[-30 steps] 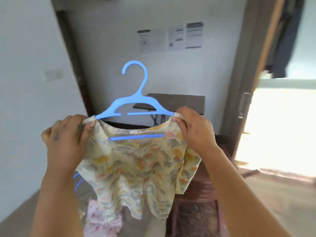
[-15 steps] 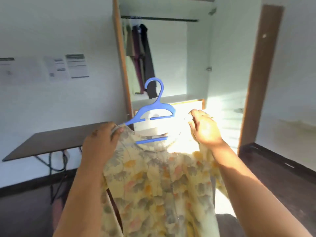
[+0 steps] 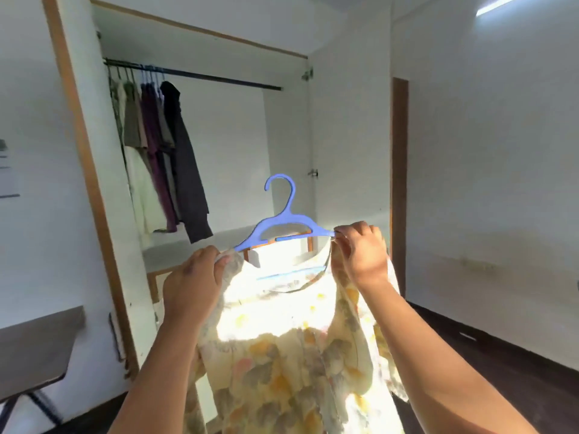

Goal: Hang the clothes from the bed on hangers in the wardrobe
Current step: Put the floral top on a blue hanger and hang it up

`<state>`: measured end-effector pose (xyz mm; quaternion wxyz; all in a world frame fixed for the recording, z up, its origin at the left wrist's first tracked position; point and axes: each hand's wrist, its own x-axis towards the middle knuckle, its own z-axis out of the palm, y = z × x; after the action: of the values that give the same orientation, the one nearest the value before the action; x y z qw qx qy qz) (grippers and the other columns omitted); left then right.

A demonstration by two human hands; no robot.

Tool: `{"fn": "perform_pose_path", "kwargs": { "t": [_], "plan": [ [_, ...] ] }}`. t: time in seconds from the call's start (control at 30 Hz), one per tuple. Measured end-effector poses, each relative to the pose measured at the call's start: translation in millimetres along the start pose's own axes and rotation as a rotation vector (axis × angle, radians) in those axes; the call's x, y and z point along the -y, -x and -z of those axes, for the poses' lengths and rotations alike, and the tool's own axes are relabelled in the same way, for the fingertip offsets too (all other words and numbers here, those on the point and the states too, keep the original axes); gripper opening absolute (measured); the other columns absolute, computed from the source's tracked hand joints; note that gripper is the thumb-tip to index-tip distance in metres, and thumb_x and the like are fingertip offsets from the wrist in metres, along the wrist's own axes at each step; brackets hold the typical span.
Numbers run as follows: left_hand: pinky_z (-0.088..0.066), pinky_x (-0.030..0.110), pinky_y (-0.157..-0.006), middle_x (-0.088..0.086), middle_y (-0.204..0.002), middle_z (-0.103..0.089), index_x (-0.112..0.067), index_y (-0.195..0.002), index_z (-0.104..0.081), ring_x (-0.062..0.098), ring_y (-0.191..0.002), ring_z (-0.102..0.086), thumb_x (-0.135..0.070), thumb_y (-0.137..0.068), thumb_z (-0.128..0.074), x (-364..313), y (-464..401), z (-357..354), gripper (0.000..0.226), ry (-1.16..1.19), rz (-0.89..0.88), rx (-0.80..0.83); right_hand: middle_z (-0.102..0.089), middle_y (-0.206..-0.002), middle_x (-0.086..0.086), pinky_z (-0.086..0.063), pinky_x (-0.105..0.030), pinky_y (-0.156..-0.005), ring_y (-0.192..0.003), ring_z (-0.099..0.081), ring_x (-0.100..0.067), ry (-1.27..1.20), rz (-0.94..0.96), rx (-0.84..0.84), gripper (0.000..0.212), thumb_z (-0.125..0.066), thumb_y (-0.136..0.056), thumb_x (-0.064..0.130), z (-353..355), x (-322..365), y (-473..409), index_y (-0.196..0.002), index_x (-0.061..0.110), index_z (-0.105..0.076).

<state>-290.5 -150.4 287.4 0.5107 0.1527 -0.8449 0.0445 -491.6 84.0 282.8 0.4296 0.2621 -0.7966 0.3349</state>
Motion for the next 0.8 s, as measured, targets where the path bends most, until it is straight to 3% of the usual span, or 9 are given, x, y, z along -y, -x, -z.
{"fn": "perform_pose_path", "kwargs": {
  "t": [0.07, 0.17, 0.27, 0.4, 0.53, 0.6, 0.7, 0.8],
  "plan": [
    [-0.040, 0.029, -0.046, 0.010, -0.069, -0.063, -0.009, -0.077, -0.059, 0.035, -0.054, -0.061, -0.042, -0.095, -0.043, 16, -30, -34, 0.040, 0.023, 0.022, 0.000, -0.059, -0.105, -0.012, -0.049, -0.039, -0.080, -0.092, -0.055, -0.034, -0.130, 0.067, -0.069, 0.034, -0.063, -0.085, 0.016, -34, -7, -23, -0.119, 0.015, -0.063],
    [-0.040, 0.032, -0.051, 0.009, -0.074, -0.061, -0.011, -0.081, -0.057, 0.036, -0.062, -0.062, -0.035, -0.099, -0.050, 37, -63, -82, 0.032, 0.065, 0.094, -0.021, -0.055, -0.110, -0.010, -0.043, -0.028, -0.090, -0.102, -0.051, -0.025, -0.268, 0.043, -0.116, 0.046, -0.060, -0.080, 0.017, -86, -9, -43, -0.125, 0.010, -0.054],
    [-0.034, 0.030, -0.055, 0.005, -0.077, -0.059, -0.012, -0.086, -0.055, 0.034, -0.070, -0.061, -0.039, -0.100, -0.043, 51, -96, -130, 0.032, 0.064, 0.144, 0.044, -0.050, -0.108, -0.006, -0.034, -0.010, -0.090, -0.104, -0.049, -0.022, -0.416, -0.073, -0.008, 0.052, -0.065, -0.076, 0.032, -149, -13, -67, -0.123, 0.012, -0.055],
    [-0.028, 0.028, -0.054, 0.009, -0.072, -0.059, -0.009, -0.084, -0.055, 0.035, -0.068, -0.061, -0.036, -0.098, -0.050, 64, -150, -193, 0.031, 0.029, 0.167, 0.047, -0.040, -0.122, -0.005, -0.037, -0.031, -0.099, -0.117, -0.040, -0.022, -0.432, -0.091, 0.215, 0.079, -0.063, -0.069, 0.063, -247, -15, -113, -0.136, 0.027, -0.044],
    [-0.031, 0.030, -0.060, 0.005, -0.086, -0.063, -0.014, -0.089, -0.053, 0.030, -0.083, -0.062, -0.043, -0.100, -0.042, 93, -211, -259, 0.033, -0.066, 0.232, 0.079, -0.027, -0.121, 0.005, -0.036, -0.031, -0.101, -0.118, -0.036, -0.017, -0.513, 0.038, 0.240, 0.080, -0.070, -0.067, 0.067, -351, -14, -167, -0.135, 0.033, -0.046],
    [-0.036, 0.031, -0.063, 0.000, -0.088, -0.064, -0.017, -0.092, -0.053, 0.026, -0.088, -0.062, -0.048, -0.099, -0.039, 110, -241, -292, 0.035, -0.094, 0.298, 0.121, -0.026, -0.127, 0.002, -0.041, -0.029, -0.100, -0.113, -0.041, -0.014, -0.534, 0.146, 0.294, 0.068, -0.076, -0.070, 0.055, -399, -18, -199, -0.131, 0.034, -0.054],
    [-0.042, 0.032, -0.064, -0.005, -0.077, -0.057, -0.020, -0.087, -0.053, 0.022, -0.078, -0.058, -0.054, -0.097, -0.041, 133, -297, -332, 0.037, -0.010, 0.385, 0.165, -0.031, -0.140, -0.004, -0.052, -0.028, -0.089, -0.082, -0.057, -0.004, -0.582, 0.181, 0.249, 0.052, -0.073, -0.081, 0.020, -469, -18, -256, -0.127, 0.037, -0.056],
    [-0.042, 0.033, -0.067, 0.001, -0.082, -0.058, -0.017, -0.085, -0.051, 0.027, -0.085, -0.060, -0.051, -0.097, -0.042, 156, -358, -360, 0.038, -0.062, 0.419, 0.157, -0.026, -0.147, -0.007, -0.052, -0.026, -0.086, -0.075, -0.058, -0.006, -0.567, 0.209, 0.194, 0.050, -0.062, -0.086, 0.011, -528, 0, -316, -0.132, 0.029, -0.054]
  ]
}}
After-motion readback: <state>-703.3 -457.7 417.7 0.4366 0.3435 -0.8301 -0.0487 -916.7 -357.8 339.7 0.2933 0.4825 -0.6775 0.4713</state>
